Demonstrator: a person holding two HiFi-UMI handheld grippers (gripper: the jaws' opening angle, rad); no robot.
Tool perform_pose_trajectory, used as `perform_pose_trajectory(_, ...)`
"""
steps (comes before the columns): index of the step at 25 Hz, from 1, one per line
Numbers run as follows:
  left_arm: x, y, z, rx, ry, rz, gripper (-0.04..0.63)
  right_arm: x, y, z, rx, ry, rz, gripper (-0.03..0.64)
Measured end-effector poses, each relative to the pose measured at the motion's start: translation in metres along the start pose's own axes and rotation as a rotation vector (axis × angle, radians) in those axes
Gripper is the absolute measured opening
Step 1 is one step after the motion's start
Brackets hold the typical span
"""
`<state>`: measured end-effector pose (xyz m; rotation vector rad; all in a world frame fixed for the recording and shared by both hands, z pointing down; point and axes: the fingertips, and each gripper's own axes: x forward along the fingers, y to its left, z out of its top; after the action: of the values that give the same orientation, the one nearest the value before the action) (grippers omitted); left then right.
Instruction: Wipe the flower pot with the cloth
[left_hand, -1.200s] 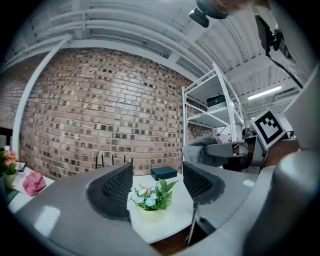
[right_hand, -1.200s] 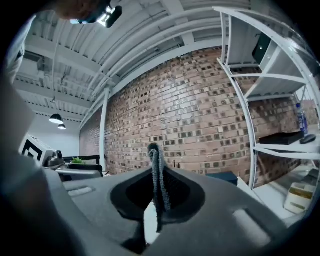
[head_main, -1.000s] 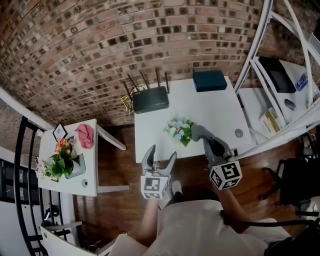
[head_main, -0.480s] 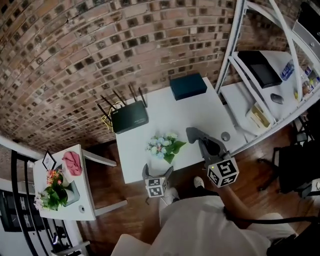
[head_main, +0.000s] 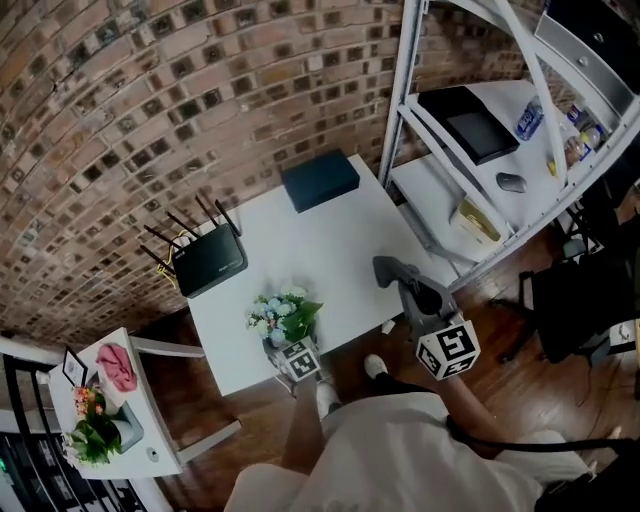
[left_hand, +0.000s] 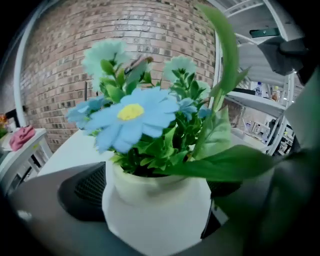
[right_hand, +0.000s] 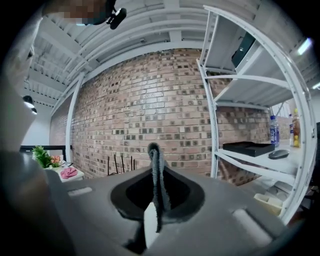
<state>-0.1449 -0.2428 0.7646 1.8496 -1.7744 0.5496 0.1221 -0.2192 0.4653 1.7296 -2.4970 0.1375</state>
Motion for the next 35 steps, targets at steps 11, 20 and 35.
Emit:
perform_pose_trajectory(11, 0.017, 0.0, 0.014, -0.072, 0.045, -0.076, 0.627, -0.003, -0.035, 0.001, 0.021, 0.0, -0.017, 0.003)
perform_pose_trajectory(20, -0.027, -0.038, 0.05, -0.498, 0.052, -0.573, 0.627, 0.037, 0.027, -0.023, 0.076, 0.116, 0.334, 0.003)
perform_pose_trajectory(35, -0.14, -0.086, 0.145, -0.255, -0.14, -0.895, 0.627, 0.05, 0.176, -0.032, -0.183, 0.336, 0.929, 0.003)
